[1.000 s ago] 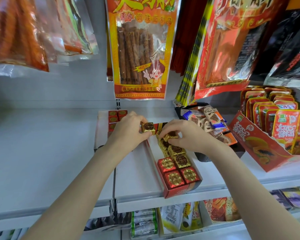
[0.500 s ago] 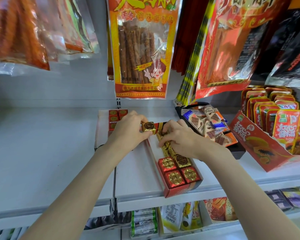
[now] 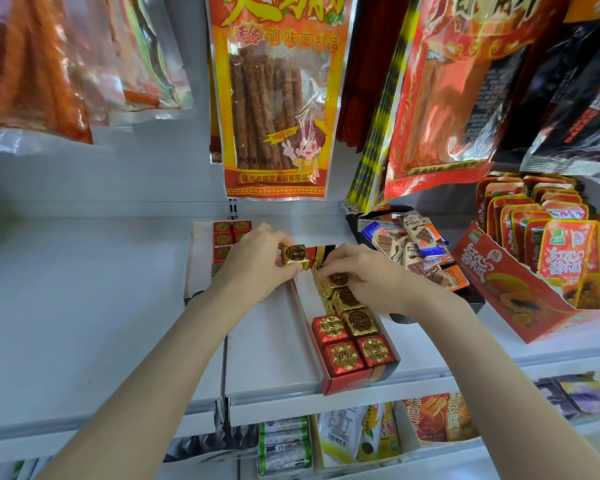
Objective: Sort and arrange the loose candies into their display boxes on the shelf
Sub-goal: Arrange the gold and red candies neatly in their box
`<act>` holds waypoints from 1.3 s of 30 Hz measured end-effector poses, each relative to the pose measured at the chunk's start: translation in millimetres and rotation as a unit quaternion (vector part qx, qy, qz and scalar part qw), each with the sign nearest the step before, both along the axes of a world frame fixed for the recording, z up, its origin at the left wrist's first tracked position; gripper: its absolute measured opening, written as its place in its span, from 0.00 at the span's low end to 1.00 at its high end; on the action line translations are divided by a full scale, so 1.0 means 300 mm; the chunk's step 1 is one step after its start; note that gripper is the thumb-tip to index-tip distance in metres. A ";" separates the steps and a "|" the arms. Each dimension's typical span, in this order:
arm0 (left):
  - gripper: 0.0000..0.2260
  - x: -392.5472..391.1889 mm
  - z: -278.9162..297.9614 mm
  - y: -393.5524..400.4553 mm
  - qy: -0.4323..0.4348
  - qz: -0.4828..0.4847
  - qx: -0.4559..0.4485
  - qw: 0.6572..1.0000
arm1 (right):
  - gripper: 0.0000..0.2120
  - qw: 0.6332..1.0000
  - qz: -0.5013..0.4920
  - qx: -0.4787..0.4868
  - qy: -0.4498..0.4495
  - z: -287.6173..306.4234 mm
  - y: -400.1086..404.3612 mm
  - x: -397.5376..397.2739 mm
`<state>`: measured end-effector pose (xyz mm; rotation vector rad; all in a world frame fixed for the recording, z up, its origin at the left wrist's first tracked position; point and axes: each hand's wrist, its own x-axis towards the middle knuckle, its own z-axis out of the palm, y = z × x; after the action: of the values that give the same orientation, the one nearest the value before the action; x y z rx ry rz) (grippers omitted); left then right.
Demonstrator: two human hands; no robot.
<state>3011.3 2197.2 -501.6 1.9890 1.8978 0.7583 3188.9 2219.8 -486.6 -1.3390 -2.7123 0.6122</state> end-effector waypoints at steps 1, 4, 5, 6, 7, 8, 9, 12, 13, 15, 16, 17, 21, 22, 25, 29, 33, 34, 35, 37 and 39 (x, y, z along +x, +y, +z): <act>0.15 -0.001 0.001 0.001 -0.003 -0.004 0.005 1.000 | 0.26 1.000 -0.009 0.015 0.021 0.009 0.005 0.011; 0.16 0.002 0.003 -0.001 -0.012 -0.021 0.021 0.999 | 0.23 0.992 -0.069 0.060 0.092 0.027 0.020 0.046; 0.16 0.007 0.002 -0.001 -0.018 -0.030 0.024 0.999 | 0.21 0.988 -0.086 0.061 0.115 0.028 0.021 0.054; 0.16 0.013 0.001 -0.003 -0.023 -0.041 0.027 0.999 | 0.19 0.985 -0.095 0.051 0.137 0.027 0.022 0.057; 0.16 0.021 -0.002 -0.003 -0.027 -0.052 0.029 0.998 | 0.17 0.982 -0.098 0.032 0.160 0.021 0.021 0.057; 0.16 0.031 -0.004 -0.004 -0.029 -0.063 0.032 0.997 | 0.15 0.978 -0.099 0.009 0.185 0.014 0.020 0.056; 0.16 0.042 -0.006 -0.004 -0.033 -0.072 0.036 0.996 | 0.12 0.972 -0.104 -0.015 0.211 0.009 0.019 0.051; 0.16 0.074 -0.009 -0.002 -0.059 -0.093 0.060 0.992 | 0.11 0.938 -0.146 -0.087 0.304 -0.003 0.018 0.032; 0.16 0.083 -0.009 -0.001 -0.067 -0.096 0.071 0.991 | 0.11 0.927 -0.159 -0.093 0.327 -0.003 0.017 0.024; 0.18 0.094 -0.010 0.005 -0.081 -0.089 0.095 0.988 | 0.11 0.903 -0.183 -0.102 0.375 -0.002 0.022 0.014; 0.19 0.094 -0.011 0.007 -0.090 -0.080 0.104 0.987 | 0.11 0.888 -0.196 -0.114 0.399 -0.003 0.026 0.011; 0.19 0.092 -0.012 0.009 -0.095 -0.071 0.111 0.987 | 0.11 0.876 -0.209 -0.121 0.417 -0.006 0.031 0.007; 0.12 0.070 -0.027 0.008 -0.031 -0.029 0.106 0.993 | 0.07 0.908 -0.231 -0.021 0.350 -0.043 0.057 -0.011; 0.11 0.064 -0.032 0.007 0.006 -0.020 0.087 0.996 | 0.06 0.917 -0.222 -0.008 0.331 -0.050 0.059 -0.018; 0.12 0.060 -0.049 0.006 0.114 -0.014 0.018 0.993 | 0.08 0.953 -0.174 0.048 0.242 -0.061 0.066 -0.030; 0.13 0.068 -0.058 0.002 0.120 -0.023 -0.008 0.992 | 0.09 0.971 -0.118 0.135 0.160 -0.067 0.076 -0.042; 0.13 0.074 -0.066 0.004 0.116 -0.060 -0.015 0.991 | 0.10 0.971 -0.082 0.214 0.066 -0.096 0.096 -0.046; 0.13 0.077 -0.069 0.005 0.117 -0.067 -0.018 0.991 | 0.10 0.968 -0.083 0.231 0.052 -0.102 0.098 -0.044; 0.13 0.079 -0.070 0.005 0.117 -0.071 -0.019 0.990 | 0.09 0.965 -0.088 0.240 0.056 -0.107 0.100 -0.042; 0.13 0.078 -0.067 0.005 0.115 -0.070 -0.016 0.991 | 0.07 0.958 -0.108 0.247 0.094 -0.117 0.101 -0.037; 0.12 0.072 -0.065 0.005 0.115 -0.064 -0.017 0.991 | 0.09 0.960 -0.134 0.216 0.117 -0.116 0.098 -0.035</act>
<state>3032.8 2198.6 -521.0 2.2332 1.8663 0.4781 3178.3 2249.2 -521.5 -1.3753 -2.2454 0.1309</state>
